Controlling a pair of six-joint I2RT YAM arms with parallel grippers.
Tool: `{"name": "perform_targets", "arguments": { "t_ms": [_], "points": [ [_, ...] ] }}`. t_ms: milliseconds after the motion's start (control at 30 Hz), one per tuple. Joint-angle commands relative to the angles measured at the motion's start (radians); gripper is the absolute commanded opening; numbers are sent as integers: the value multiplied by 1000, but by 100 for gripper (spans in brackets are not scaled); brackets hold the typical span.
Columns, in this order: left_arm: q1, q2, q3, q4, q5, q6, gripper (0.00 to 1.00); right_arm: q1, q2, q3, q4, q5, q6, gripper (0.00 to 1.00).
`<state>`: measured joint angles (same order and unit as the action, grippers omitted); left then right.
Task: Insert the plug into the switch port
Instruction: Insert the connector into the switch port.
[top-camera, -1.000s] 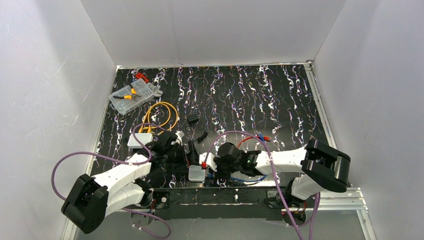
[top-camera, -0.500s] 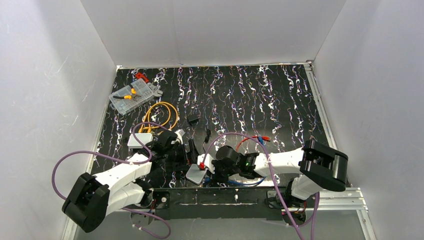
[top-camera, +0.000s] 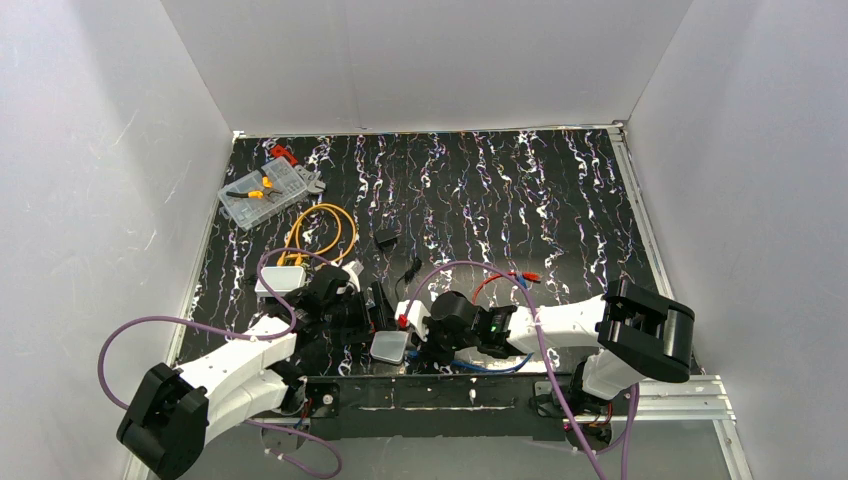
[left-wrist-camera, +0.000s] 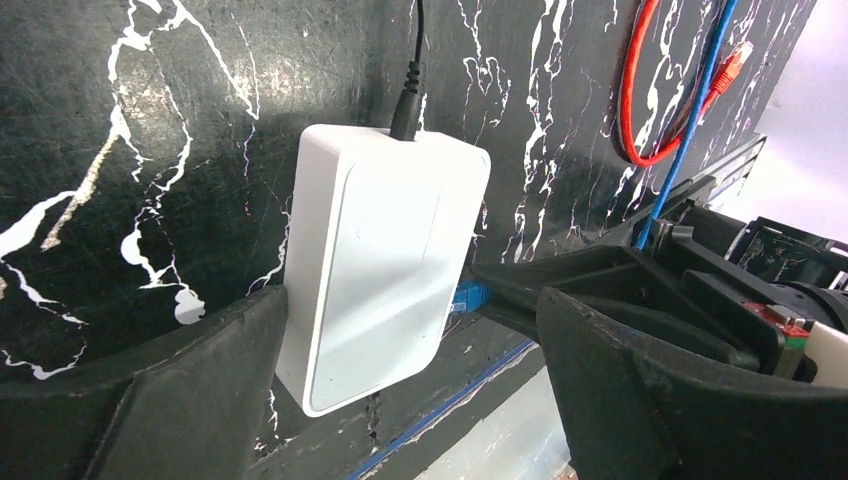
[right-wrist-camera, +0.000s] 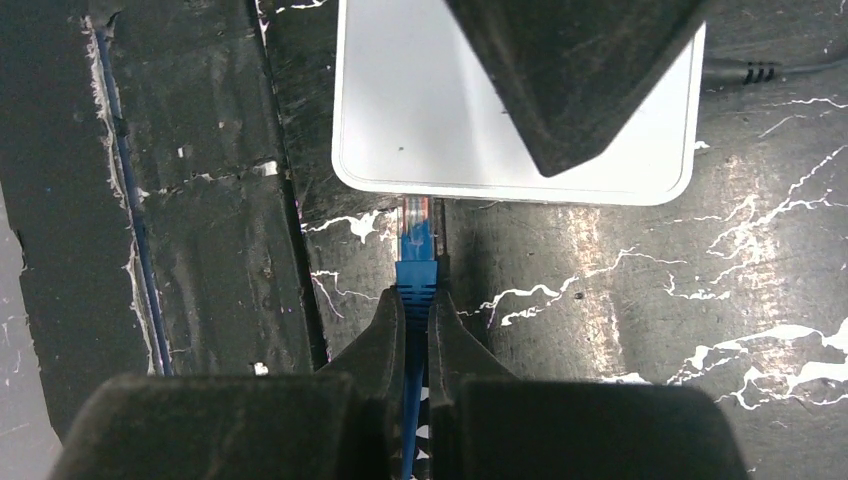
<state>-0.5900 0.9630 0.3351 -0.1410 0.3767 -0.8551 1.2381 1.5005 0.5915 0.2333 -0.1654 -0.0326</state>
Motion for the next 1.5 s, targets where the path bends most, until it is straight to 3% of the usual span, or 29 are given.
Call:
{"name": "perform_targets", "arguments": {
  "t_ms": [0, 1467],
  "points": [
    [-4, -15, -44, -90, 30, -8, 95, -6, 24, 21, 29, 97, 25, 1],
    [-4, -54, -48, -139, -28, -15, 98, 88, 37, 26, -11, 200, 44, 1]
  ]
}}
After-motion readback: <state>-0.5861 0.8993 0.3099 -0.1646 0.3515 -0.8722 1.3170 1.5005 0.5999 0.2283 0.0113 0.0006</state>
